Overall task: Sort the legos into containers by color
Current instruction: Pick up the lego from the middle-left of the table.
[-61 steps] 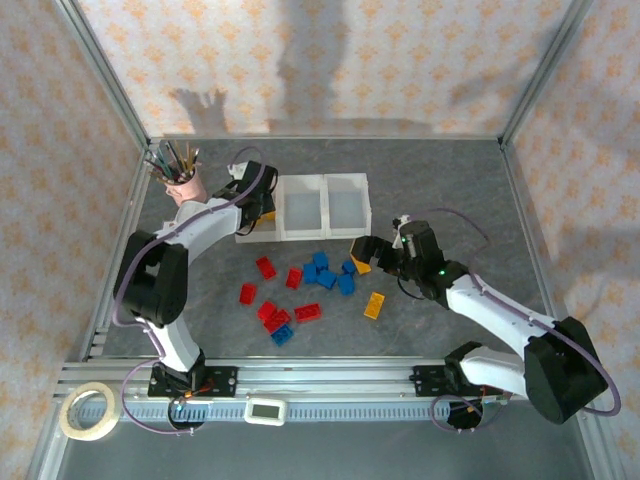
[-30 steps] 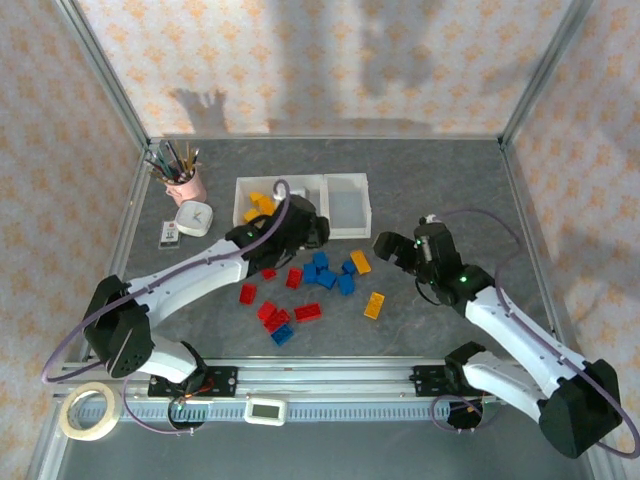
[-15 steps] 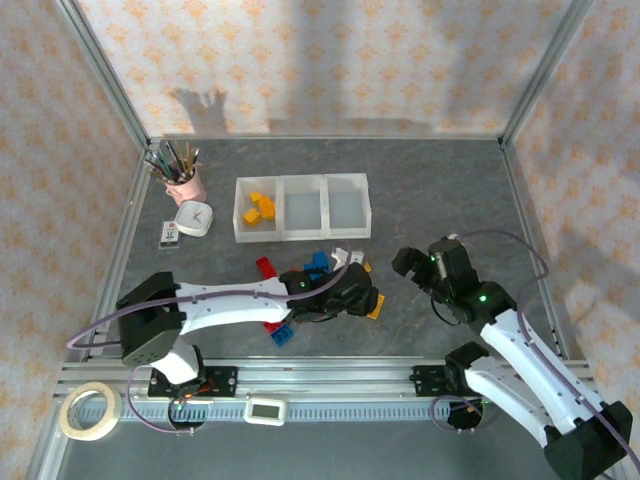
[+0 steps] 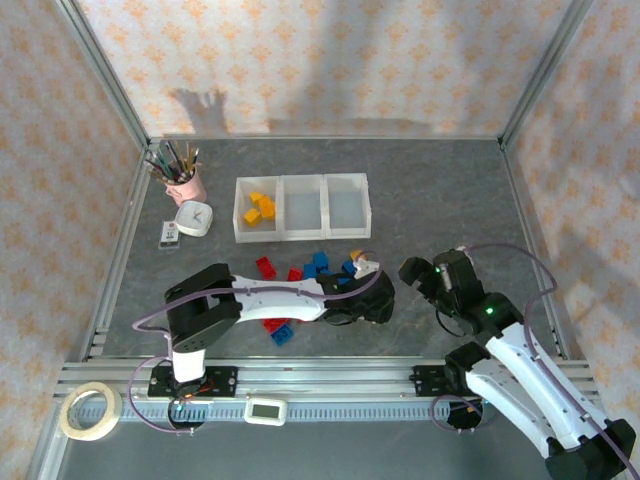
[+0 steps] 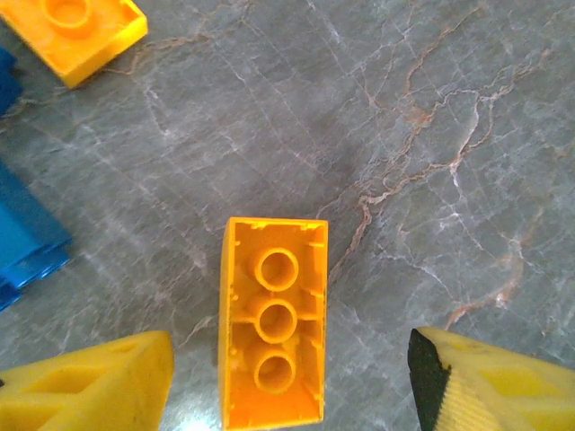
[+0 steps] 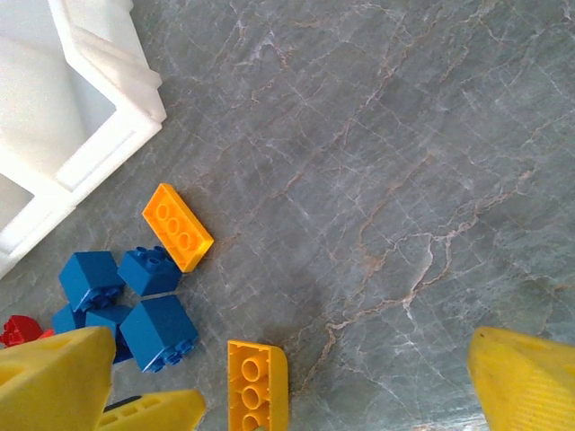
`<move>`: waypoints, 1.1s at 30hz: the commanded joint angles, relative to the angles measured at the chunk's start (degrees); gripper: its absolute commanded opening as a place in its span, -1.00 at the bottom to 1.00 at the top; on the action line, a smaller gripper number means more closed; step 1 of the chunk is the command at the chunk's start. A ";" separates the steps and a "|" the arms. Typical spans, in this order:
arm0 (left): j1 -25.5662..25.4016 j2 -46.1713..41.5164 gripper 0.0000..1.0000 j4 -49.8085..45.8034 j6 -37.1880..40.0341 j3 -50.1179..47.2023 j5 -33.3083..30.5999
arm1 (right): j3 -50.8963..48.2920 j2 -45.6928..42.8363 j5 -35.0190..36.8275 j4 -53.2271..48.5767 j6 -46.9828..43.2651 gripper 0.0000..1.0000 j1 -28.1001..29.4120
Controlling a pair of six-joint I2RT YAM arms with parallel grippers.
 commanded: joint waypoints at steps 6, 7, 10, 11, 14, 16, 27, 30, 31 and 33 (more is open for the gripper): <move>-0.52 6.58 0.37 -3.24 2.63 4.66 -3.28 | -0.72 -0.61 1.82 -0.03 0.66 1.00 -0.20; -0.51 6.84 0.35 -3.78 2.71 4.86 -4.44 | -0.64 -0.57 1.80 -0.01 0.64 1.00 -0.17; -0.50 8.12 0.29 -5.52 3.34 5.99 -5.93 | -0.88 -0.44 1.62 0.51 0.48 1.00 -0.20; -0.49 8.38 0.27 -5.63 3.48 6.10 -6.10 | -0.85 -0.39 1.54 0.55 0.57 0.99 -0.17; -0.52 8.84 0.17 -5.84 3.50 5.86 -6.65 | -0.91 -0.36 1.59 0.75 0.48 1.00 -0.20; -0.56 8.93 0.04 -5.67 3.44 5.68 -6.72 | -0.98 -0.37 1.57 0.87 0.47 1.00 -0.22; -0.56 5.22 -0.54 -3.65 3.76 4.62 -6.71 | -0.81 -0.28 1.24 1.87 0.28 1.00 -0.19; -0.50 3.29 -0.59 -3.91 3.85 4.63 -6.82 | -0.53 -0.27 0.62 2.67 -0.02 0.99 -0.21; -0.47 2.34 -0.60 -3.84 3.77 4.26 -6.82 | -0.38 -0.23 0.45 2.96 -0.20 1.00 -0.21; -0.50 -0.45 -0.63 -3.33 3.54 3.22 -6.91 | 0.34 -0.07 0.22 3.26 -0.66 1.00 -0.22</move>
